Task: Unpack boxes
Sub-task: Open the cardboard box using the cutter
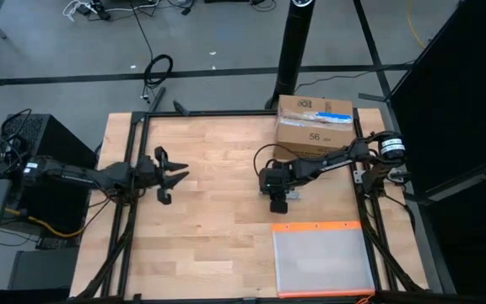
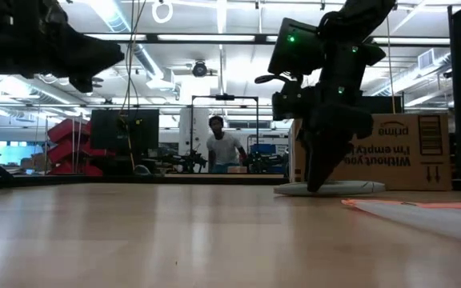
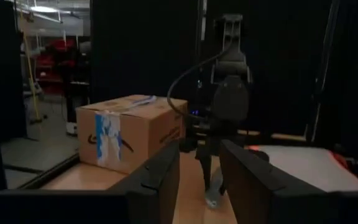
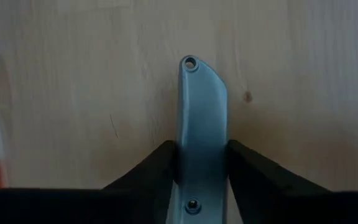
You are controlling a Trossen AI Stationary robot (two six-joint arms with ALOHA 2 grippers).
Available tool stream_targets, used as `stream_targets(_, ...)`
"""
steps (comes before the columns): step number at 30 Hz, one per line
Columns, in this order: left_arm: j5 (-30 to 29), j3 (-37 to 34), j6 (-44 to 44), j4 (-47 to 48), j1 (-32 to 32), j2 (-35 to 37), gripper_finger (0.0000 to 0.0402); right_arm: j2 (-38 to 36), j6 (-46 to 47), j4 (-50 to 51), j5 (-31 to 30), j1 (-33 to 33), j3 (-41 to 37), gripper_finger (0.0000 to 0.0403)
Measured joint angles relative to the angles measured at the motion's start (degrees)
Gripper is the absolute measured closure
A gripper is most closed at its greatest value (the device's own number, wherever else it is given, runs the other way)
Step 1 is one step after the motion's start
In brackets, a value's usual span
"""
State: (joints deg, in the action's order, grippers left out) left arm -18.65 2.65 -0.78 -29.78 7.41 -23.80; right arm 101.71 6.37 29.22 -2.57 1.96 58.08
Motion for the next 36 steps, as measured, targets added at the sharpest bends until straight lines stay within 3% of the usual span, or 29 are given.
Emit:
stream_targets(5,-1.8,4.1,-0.8,-0.9,-1.4,-11.5,0.0284,0.0,1.0,0.7,-1.4,0.1,-0.2,0.0208)
stream_targets(8,-2.2,7.7,-2.3,-0.9,-3.6,-19.8,0.0279,0.1,0.2,0.4,-3.1,0.1,-0.4,0.0202)
stream_targets(10,-2.2,9.8,-3.7,-2.7,-5.3,-25.1,0.0277,0.1,-1.2,-0.1,-3.6,-0.1,-0.4,0.0220)
stream_targets(14,-2.3,13.8,-6.3,-5.0,-7.9,-33.5,0.0275,0.1,-2.9,-2.1,-3.9,-0.9,-0.4,0.0307)
stream_targets(15,-2.2,15.0,-6.8,-5.1,-8.4,-35.0,0.0275,-0.1,-3.7,-2.5,-4.3,-1.2,-0.3,0.0311)
stream_targets(31,15.3,26.6,-7.5,-4.2,-10.0,-39.0,0.0265,-19.0,-17.3,-18.0,-1.0,-2.0,7.5,0.0311)
stream_targets(36,20.6,27.0,-7.4,-11.2,-10.1,-45.4,0.0240,-24.0,-18.4,-32.6,4.4,0.3,7.7,0.0311)
